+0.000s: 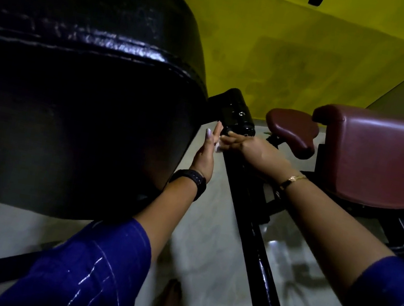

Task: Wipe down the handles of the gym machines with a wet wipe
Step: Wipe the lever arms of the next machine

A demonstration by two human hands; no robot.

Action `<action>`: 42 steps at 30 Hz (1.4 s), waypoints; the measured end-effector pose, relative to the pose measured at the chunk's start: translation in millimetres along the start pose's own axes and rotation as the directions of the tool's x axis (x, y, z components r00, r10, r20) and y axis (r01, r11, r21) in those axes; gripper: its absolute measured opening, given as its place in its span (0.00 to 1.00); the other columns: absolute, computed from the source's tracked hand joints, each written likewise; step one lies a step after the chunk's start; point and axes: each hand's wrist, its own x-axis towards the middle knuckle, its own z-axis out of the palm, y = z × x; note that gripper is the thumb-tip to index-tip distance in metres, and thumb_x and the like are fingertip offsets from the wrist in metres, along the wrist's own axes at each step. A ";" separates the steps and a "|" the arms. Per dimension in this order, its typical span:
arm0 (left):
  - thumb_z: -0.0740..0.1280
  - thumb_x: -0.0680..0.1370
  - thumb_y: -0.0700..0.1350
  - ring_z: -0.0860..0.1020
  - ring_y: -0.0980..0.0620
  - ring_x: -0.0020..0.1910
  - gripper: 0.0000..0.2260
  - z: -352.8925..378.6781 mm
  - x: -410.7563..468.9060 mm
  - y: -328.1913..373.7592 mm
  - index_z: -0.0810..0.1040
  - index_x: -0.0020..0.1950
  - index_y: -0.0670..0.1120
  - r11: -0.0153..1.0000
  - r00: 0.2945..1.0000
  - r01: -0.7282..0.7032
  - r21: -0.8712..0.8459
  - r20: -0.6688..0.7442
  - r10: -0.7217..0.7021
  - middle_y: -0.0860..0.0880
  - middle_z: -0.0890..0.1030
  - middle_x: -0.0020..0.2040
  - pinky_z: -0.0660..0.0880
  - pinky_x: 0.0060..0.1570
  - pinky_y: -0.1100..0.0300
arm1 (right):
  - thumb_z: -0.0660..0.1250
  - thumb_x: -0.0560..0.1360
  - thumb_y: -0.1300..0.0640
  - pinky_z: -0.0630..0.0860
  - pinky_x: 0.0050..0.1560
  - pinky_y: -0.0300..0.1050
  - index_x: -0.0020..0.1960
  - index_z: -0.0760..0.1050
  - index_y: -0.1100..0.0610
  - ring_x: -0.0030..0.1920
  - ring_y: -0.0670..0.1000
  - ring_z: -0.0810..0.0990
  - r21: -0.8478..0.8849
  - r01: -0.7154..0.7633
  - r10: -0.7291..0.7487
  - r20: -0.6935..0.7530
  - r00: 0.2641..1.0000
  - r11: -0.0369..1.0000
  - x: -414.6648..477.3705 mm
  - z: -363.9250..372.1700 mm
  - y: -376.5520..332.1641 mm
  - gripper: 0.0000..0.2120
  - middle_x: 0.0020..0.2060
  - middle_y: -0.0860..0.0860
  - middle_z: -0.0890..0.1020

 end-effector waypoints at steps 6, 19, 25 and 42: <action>0.45 0.64 0.81 0.52 0.55 0.77 0.37 -0.4 0.3 -5.5 0.55 0.71 0.69 0.999 0.999 0.033 0.040 0.019 -0.033 0.55 0.56 0.79 0.43 0.74 0.50 | 0.59 0.75 0.73 0.65 0.66 0.44 0.72 0.69 0.51 0.75 0.47 0.61 0.000 -0.073 0.072 -0.071 0.995 0.997 2.3 -7.5 3.1 0.29 0.74 0.49 0.65; 0.40 0.79 0.61 0.44 0.53 0.79 0.29 -11.1 -4.8 -12.3 0.54 0.79 0.54 0.538 0.902 -0.432 0.723 0.334 0.275 0.53 0.47 0.80 0.41 0.75 0.52 | 0.67 0.72 0.70 0.72 0.64 0.48 0.66 0.76 0.55 0.69 0.52 0.70 0.123 0.070 -0.041 -0.225 0.973 0.990 -73.6 31.8 -29.5 0.24 0.69 0.51 0.72; 0.35 0.76 0.62 0.47 0.51 0.79 0.34 -13.7 -11.5 -3.9 0.57 0.79 0.53 0.312 0.871 -0.486 0.816 0.425 0.246 0.53 0.52 0.80 0.44 0.76 0.48 | 0.63 0.75 0.71 0.60 0.68 0.37 0.68 0.73 0.54 0.67 0.41 0.63 0.358 -0.093 0.208 -0.297 0.932 0.929 -70.4 31.6 -39.9 0.24 0.71 0.50 0.69; 0.45 0.86 0.50 0.38 0.51 0.78 0.23 11.5 -18.8 31.6 0.42 0.80 0.52 -0.215 0.795 -0.605 0.766 0.596 -0.114 0.51 0.41 0.80 0.41 0.75 0.53 | 0.62 0.71 0.74 0.61 0.68 0.30 0.68 0.74 0.53 0.68 0.44 0.68 0.472 -0.085 0.288 -0.376 0.881 0.878 -129.8 61.1 -67.0 0.30 0.69 0.50 0.71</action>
